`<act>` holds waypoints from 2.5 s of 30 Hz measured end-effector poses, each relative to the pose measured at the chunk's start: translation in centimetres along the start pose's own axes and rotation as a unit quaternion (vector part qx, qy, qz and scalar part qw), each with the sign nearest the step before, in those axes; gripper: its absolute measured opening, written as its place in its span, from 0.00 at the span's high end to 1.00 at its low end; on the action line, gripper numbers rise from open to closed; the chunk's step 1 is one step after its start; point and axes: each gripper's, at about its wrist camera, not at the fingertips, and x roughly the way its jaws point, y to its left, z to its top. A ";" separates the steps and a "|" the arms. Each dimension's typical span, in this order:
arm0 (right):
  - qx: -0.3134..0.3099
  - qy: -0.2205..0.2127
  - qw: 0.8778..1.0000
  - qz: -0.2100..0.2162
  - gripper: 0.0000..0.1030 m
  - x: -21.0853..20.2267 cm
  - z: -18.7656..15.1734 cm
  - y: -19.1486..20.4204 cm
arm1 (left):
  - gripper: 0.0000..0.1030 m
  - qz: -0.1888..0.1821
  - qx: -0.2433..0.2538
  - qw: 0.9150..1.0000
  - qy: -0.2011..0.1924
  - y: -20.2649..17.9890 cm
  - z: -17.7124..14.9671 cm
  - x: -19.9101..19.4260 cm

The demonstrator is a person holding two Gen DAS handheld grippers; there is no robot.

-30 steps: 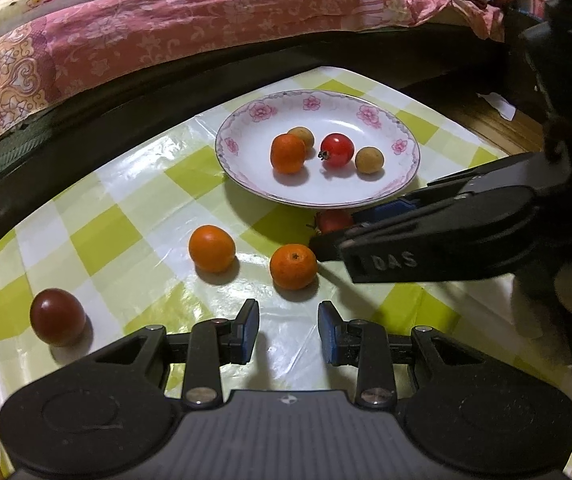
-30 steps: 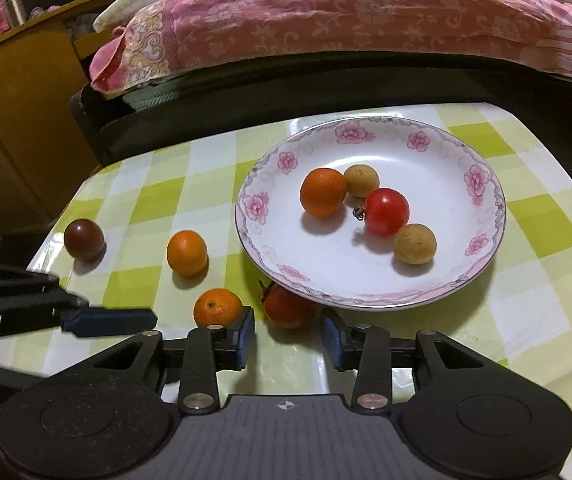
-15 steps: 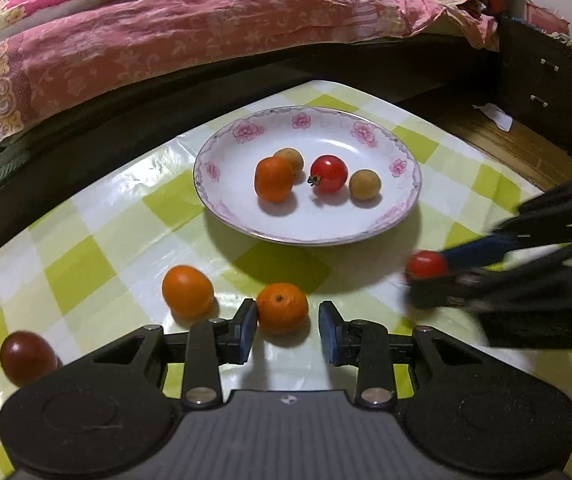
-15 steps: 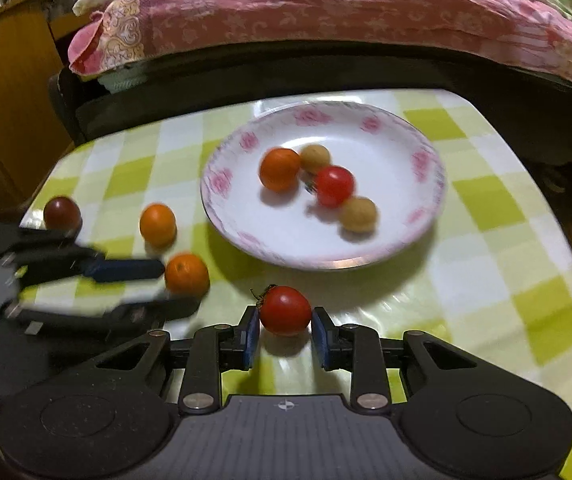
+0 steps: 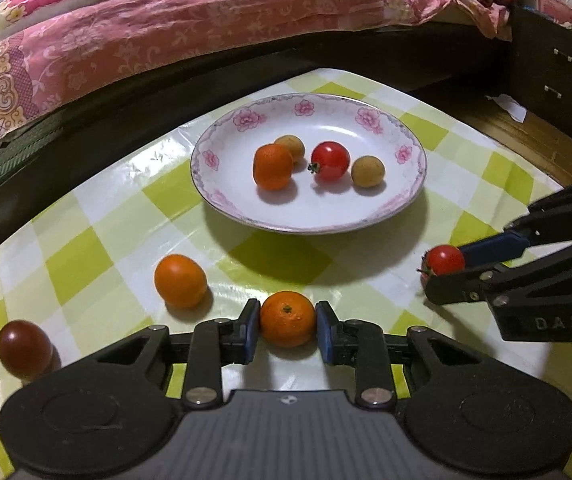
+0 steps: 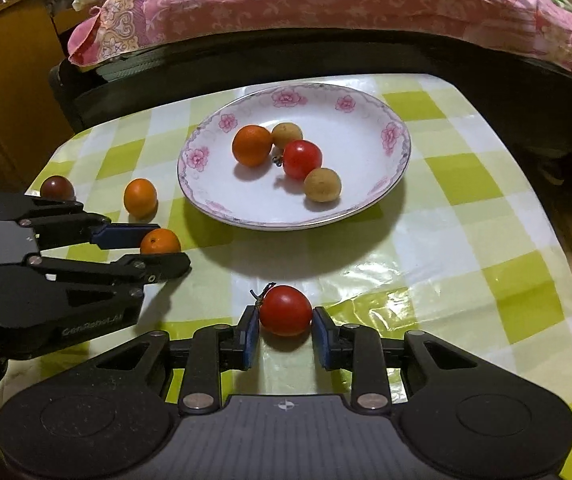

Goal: Organize fruits
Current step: 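Carry the tangerine and tomato into the plate and open both grippers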

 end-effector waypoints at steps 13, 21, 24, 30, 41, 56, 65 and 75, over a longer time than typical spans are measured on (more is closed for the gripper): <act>-0.028 -0.007 1.000 0.009 0.70 -0.2 -0.5 0.1 | 0.63 0.003 0.007 1.000 0.020 -1.3 -1.4 -1.7; -0.025 -0.011 1.000 0.007 0.64 -0.2 -0.3 0.0 | 0.59 0.003 0.006 1.000 0.010 -1.2 -1.6 -1.7; -0.026 -0.011 1.000 0.006 0.64 -0.2 -0.3 -0.1 | 0.58 0.007 0.006 1.000 0.007 -1.2 -1.8 -1.7; -0.043 -0.008 0.999 -0.009 0.66 -0.1 -0.4 0.5 | 0.59 0.015 0.014 1.000 0.010 -1.7 -1.7 -1.9; -0.068 -0.006 0.997 -0.024 0.77 -0.3 -0.4 1.3 | 0.64 0.016 0.016 1.000 0.016 -2.1 -1.1 -2.1; -0.070 -0.033 0.997 -0.029 0.77 -1.5 0.8 1.8 | 0.64 0.024 -0.001 1.000 -0.020 -1.4 1.4 -2.8; -0.051 -0.060 0.996 -0.035 0.77 -2.2 2.8 0.9 | 0.64 0.029 -0.007 0.999 -0.040 -0.6 3.8 -2.0; -0.043 -0.065 0.996 -0.043 0.77 0.0 5.4 -0.7 | 0.64 0.037 -0.006 0.999 -0.038 -0.1 5.4 0.5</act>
